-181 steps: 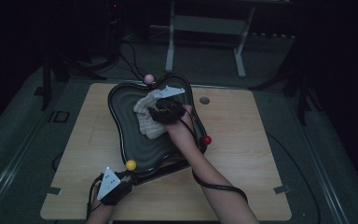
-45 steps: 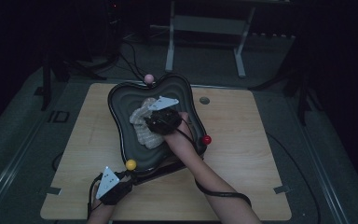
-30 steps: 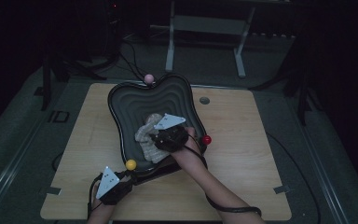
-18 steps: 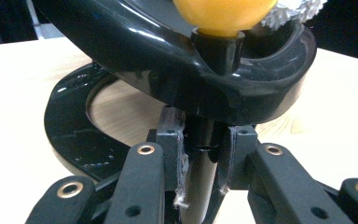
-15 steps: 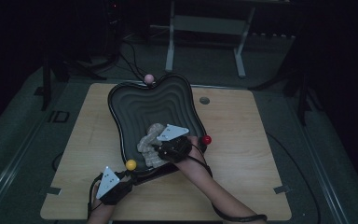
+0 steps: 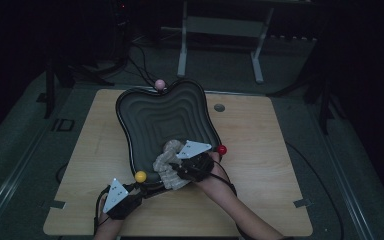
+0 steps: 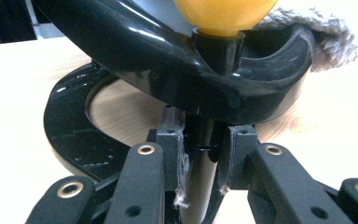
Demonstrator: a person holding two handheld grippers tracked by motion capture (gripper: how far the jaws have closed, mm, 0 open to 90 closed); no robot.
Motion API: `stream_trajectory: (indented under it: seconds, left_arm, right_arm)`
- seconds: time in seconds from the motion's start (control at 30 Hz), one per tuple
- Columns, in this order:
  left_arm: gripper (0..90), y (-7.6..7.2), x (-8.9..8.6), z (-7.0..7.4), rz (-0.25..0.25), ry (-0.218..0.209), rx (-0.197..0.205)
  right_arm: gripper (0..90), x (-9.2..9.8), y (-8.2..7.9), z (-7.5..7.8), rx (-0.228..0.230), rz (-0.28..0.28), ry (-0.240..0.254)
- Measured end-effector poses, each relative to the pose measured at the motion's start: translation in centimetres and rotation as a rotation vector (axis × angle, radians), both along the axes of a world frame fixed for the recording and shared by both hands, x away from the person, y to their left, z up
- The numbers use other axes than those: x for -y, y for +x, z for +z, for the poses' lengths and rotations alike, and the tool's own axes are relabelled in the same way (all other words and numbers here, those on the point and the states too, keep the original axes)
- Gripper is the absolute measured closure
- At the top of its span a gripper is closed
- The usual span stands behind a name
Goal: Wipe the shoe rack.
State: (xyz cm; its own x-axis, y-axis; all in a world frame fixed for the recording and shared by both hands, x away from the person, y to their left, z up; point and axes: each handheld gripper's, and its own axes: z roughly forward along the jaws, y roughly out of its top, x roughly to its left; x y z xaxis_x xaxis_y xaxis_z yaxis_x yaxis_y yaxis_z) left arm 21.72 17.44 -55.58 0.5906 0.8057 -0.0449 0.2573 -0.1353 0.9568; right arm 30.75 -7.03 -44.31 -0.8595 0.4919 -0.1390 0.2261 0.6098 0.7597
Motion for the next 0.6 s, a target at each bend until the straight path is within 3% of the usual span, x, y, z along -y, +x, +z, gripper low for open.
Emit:
stream_trajectory:
  seconds: [0.3, 0.6]
  left_arm:
    - [72.4, 0.0, 0.0, 0.0, -0.001, -0.009, -0.003]
    - [72.3, 0.0, 0.0, -0.1, 0.0, -0.016, -0.006]
  right_arm:
    - [61.3, -0.3, 0.6, 0.7, -0.026, 0.009, 0.024]
    - [61.9, -2.5, 3.8, 5.3, -0.003, -0.024, 0.164]
